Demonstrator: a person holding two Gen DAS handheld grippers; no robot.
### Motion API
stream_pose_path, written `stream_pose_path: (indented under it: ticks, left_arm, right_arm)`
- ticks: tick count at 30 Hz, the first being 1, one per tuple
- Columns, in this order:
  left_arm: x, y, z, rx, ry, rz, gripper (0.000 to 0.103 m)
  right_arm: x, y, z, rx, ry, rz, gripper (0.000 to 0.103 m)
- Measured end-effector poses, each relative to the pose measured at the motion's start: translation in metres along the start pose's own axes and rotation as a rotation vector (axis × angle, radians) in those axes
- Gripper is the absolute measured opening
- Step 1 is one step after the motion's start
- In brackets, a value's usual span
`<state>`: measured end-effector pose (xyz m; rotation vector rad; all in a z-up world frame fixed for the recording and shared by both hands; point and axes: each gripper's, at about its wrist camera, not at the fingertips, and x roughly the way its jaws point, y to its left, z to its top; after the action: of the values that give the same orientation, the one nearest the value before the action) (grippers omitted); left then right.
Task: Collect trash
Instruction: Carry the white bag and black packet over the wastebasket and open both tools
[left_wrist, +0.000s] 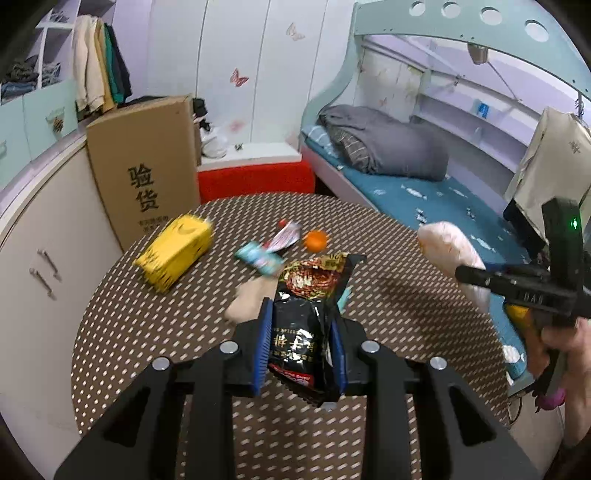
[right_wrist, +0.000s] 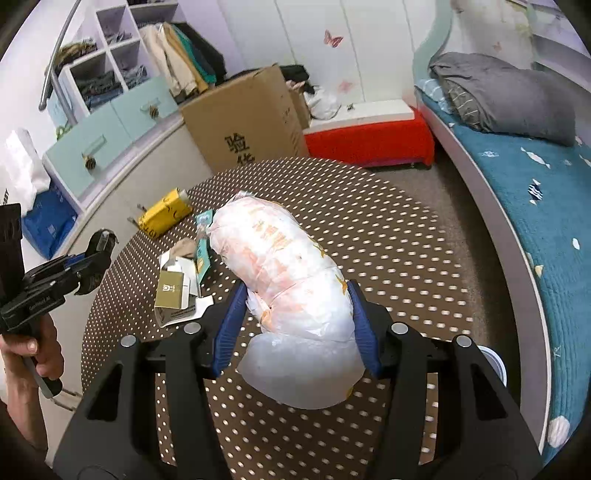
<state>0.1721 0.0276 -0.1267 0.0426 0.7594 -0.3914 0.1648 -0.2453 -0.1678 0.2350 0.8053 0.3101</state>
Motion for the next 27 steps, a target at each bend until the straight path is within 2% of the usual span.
stream_pose_path:
  ticks: [6, 14, 21, 27]
  left_arm:
    - [0.01, -0.047, 0.021, 0.043, -0.019, -0.034, 0.027]
    - [0.032, -0.115, 0.044, 0.108, -0.017, -0.104, 0.027]
    - [0.058, -0.183, 0.057, 0.151, 0.001, -0.202, 0.027]
    - [0.089, -0.252, 0.051, 0.185, 0.054, -0.295, 0.027]
  right_arm:
    - [-0.028, -0.034, -0.002, 0.057, -0.057, -0.01, 0.053]
    - [-0.075, -0.102, -0.015, 0.187, -0.143, -0.057, 0.053]
    - [-0.119, -0.176, -0.044, 0.337, -0.199, -0.143, 0.053]
    - [-0.137, -0.236, -0.077, 0.459, -0.185, -0.216, 0.053]
